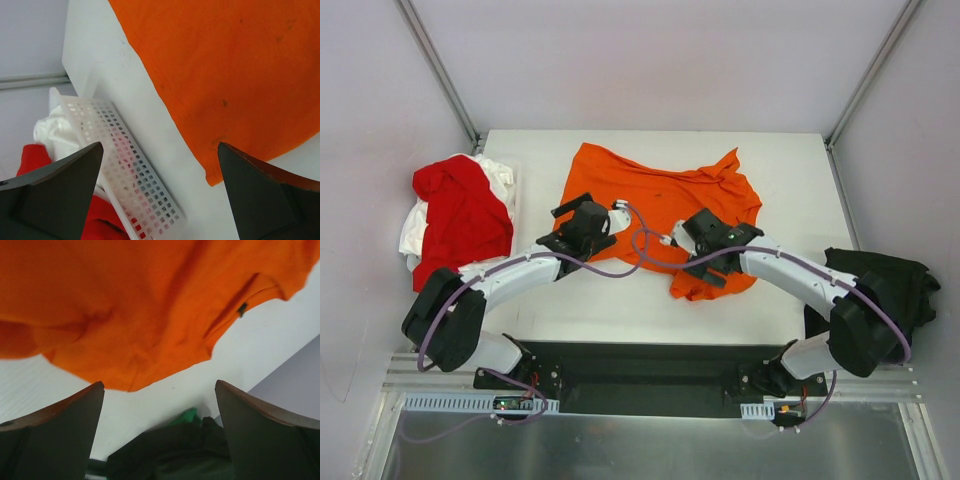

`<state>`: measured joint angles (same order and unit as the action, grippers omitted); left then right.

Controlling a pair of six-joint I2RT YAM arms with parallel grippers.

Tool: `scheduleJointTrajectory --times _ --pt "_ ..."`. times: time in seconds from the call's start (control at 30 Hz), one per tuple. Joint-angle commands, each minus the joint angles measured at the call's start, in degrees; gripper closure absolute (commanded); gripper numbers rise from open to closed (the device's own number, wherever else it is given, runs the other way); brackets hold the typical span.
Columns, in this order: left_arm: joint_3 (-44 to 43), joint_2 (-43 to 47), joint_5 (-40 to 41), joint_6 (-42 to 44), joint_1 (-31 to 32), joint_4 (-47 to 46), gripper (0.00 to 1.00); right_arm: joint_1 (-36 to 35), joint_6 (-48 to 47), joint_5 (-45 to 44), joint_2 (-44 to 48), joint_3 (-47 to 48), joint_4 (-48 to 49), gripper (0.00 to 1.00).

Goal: Fold and stack the t-shirts
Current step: Grap the side of the flattened tshirt closest away from the robot with both arms

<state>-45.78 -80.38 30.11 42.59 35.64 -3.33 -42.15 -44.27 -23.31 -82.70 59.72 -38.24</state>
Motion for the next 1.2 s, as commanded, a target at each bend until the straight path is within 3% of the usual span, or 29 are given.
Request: scheduleJointTrajectory --times 0.0,0.33,0.7,0.93,1.17 --pt "-2.3 -0.8 -0.6 -3.7 -2.1 -1.7 0.01 -3.2 2.3 3.5 7.6 -4.6 -4.0 0.04" --pt "-9.3 -1.9 -5.8 -7.5 -9.9 -1.6 0.01 -8.9 4.3 8.0 12.4 -10.6 -4.9 0.01" --pt "-17.6 -8.4 -7.3 -9.1 -13.3 -1.1 0.01 -14.7 5.2 8.6 6.9 -11.0 -1.2 0.12" --pt "-17.5 -9.8 -6.6 -9.5 -13.6 -1.0 0.01 -16.1 3.8 8.1 1.1 -8.0 -0.2 0.24" --pt "-16.4 -10.3 -6.6 -9.4 -13.8 -1.1 0.01 -16.3 2.6 8.0 -3.2 -4.1 -0.2 0.28"
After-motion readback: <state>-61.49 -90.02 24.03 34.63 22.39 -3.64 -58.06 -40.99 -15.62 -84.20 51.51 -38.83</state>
